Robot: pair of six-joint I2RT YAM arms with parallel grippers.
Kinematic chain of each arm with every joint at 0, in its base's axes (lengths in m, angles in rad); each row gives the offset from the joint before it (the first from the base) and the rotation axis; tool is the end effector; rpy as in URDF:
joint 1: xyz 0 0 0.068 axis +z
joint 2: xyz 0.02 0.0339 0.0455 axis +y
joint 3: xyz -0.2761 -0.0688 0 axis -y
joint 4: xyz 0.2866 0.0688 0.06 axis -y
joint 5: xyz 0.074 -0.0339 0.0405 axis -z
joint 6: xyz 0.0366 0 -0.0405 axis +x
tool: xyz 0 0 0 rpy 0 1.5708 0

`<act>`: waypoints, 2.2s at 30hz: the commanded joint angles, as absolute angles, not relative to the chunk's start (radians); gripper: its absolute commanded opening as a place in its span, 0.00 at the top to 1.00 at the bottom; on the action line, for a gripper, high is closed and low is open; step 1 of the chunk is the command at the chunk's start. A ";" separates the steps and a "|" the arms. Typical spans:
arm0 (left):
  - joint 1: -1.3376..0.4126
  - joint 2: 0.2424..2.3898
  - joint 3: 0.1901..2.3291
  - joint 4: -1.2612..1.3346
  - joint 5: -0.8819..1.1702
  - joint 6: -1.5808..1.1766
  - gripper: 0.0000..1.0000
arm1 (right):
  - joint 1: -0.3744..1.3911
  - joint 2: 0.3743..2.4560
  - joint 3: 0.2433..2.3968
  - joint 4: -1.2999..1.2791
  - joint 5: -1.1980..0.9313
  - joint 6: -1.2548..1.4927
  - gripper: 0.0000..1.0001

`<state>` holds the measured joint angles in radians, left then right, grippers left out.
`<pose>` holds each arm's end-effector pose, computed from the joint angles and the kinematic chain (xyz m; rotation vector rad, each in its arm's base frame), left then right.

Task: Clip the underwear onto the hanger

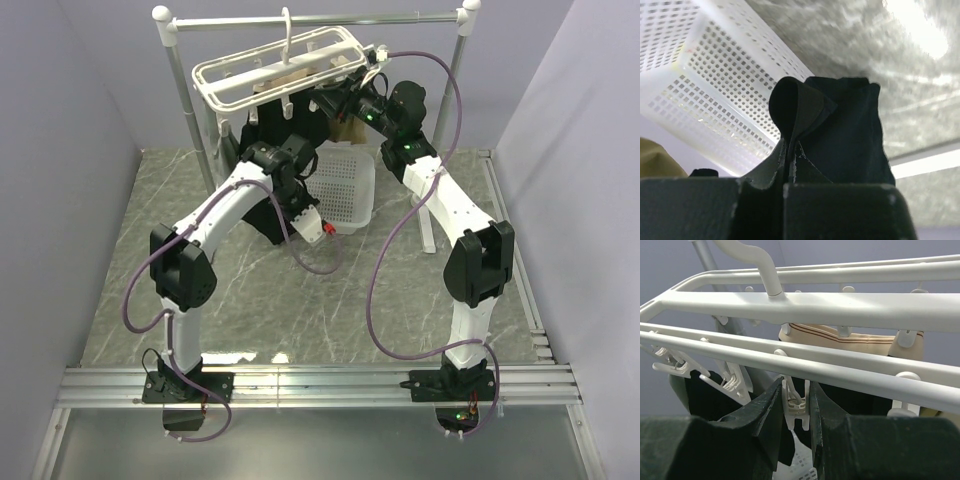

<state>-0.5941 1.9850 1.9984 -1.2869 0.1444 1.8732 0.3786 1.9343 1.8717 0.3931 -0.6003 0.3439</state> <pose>0.3693 -0.2558 0.3247 2.6680 0.9029 0.0883 0.4630 0.2064 0.4473 -0.5647 1.2434 0.9829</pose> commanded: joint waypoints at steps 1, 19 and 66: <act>-0.568 1.931 2.057 -1.305 0.300 1.761 1.00 | 0.365 1.940 1.884 0.399 -0.612 0.351 1.00; -0.514 1.605 1.709 -0.505 0.393 0.981 1.00 | 0.364 1.905 1.858 0.379 -0.611 0.426 1.00; -0.445 1.690 1.878 -0.416 0.265 0.811 1.00 | 0.387 1.832 1.841 0.281 -0.586 0.436 1.00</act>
